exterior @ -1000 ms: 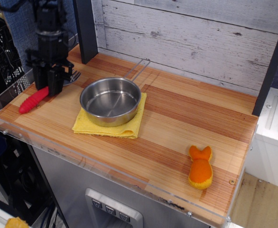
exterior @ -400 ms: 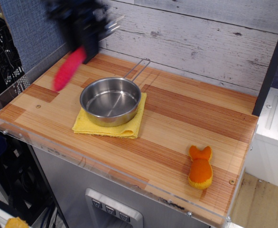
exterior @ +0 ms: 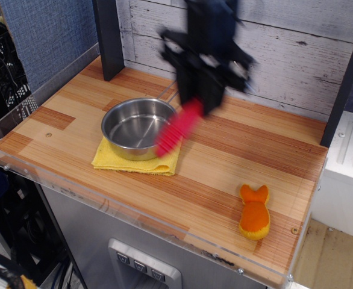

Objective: Move the red spatula near the orange object.

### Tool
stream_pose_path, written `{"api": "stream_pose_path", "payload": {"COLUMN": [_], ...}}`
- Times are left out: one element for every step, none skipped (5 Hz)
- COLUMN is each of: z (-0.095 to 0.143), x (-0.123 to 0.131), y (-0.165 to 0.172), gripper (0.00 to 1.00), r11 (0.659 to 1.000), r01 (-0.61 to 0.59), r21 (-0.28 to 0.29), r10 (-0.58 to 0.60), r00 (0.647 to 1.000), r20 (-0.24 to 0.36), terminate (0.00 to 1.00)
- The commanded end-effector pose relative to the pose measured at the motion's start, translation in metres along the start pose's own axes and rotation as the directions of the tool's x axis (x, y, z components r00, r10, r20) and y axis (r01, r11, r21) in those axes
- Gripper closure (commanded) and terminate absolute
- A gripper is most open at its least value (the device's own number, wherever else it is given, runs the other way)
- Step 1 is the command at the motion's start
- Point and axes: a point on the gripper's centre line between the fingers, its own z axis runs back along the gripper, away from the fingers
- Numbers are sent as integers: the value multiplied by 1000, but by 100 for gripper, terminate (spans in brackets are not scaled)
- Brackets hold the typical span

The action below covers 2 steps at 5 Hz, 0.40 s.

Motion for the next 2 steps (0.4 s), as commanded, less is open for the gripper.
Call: {"api": "stream_pose_path", "payload": {"z": [-60,-88], "x": [47,63], "y": [-80,-59], "gripper": [100,100], "r11": [985,970], "r01": [-168,-240], "r21": [49,35], "r10": [167,241], "r00": [986,971], "r20": [14,-13], "terminate": [0,0]}}
